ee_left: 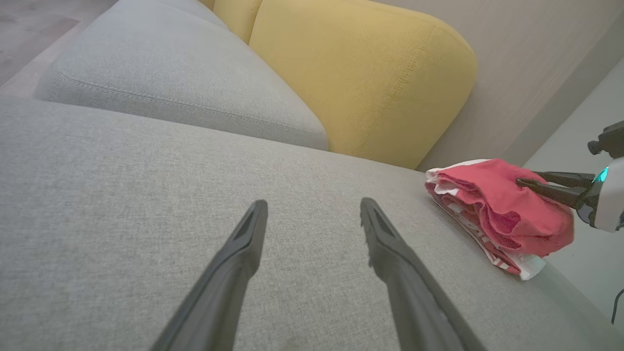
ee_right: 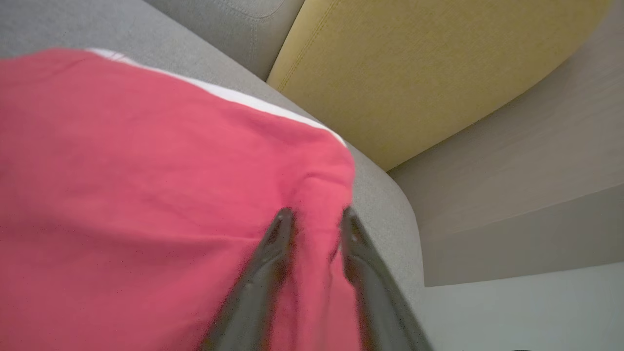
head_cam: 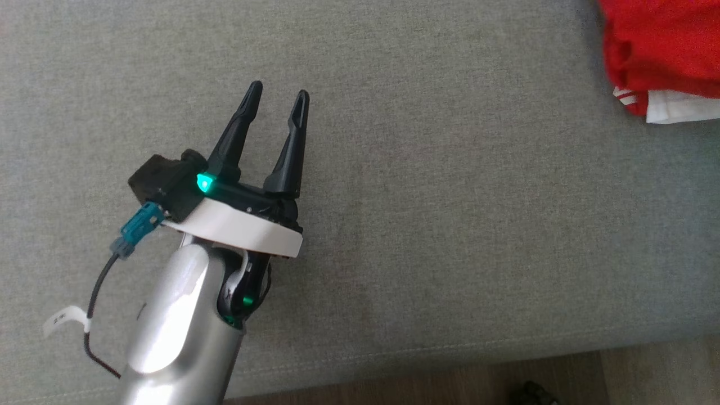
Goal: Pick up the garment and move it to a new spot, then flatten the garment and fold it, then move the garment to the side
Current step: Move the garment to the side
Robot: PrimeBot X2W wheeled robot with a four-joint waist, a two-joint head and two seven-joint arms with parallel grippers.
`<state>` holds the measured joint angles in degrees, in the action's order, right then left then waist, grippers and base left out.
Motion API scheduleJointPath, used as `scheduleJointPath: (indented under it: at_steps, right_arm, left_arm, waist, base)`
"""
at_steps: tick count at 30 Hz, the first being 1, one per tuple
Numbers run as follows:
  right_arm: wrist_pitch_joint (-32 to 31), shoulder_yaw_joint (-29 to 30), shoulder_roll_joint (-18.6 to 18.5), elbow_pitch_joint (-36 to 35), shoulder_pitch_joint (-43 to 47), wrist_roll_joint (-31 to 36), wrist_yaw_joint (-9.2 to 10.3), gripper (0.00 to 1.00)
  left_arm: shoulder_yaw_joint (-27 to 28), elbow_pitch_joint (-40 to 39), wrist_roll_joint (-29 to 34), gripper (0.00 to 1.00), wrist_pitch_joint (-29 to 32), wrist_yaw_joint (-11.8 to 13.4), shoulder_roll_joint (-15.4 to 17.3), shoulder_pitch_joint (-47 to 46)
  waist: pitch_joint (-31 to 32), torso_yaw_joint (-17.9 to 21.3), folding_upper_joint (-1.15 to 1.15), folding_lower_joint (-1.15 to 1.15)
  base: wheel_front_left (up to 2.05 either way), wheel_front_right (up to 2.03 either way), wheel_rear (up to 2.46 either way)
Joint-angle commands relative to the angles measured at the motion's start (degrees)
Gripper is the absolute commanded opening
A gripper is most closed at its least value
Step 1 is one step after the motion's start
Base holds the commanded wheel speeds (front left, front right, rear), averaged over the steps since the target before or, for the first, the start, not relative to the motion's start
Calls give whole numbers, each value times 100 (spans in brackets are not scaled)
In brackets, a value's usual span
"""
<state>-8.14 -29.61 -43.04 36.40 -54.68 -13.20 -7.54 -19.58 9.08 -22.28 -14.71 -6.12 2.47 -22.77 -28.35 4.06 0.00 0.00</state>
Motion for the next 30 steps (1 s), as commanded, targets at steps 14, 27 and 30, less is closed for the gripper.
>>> scheduleJointPath:
  at_steps: [14, 27, 30]
  right_arm:
    - [313, 872, 685, -568, 569, -52, 5, 100]
    - [1570, 1725, 2555, -1302, 2141, -81, 5, 100]
    - [1857, 1912, 2970, -1389, 2601, -87, 5, 100]
  left_arm:
    - [351, -128, -174, 100, -29, 16, 41, 309]
    - [806, -103, -153, 100, -29, 122, 41, 1154]
    - [908, -110, -101, 100, -29, 135, 41, 1348]
  waist:
    - [905, -156, 0, 0]
    - [2000, -573, 0, 0]
    - [2190, -676, 0, 0]
  base:
    - [0, 0, 0]
    - [0, 0, 0]
    - [0, 0, 0]
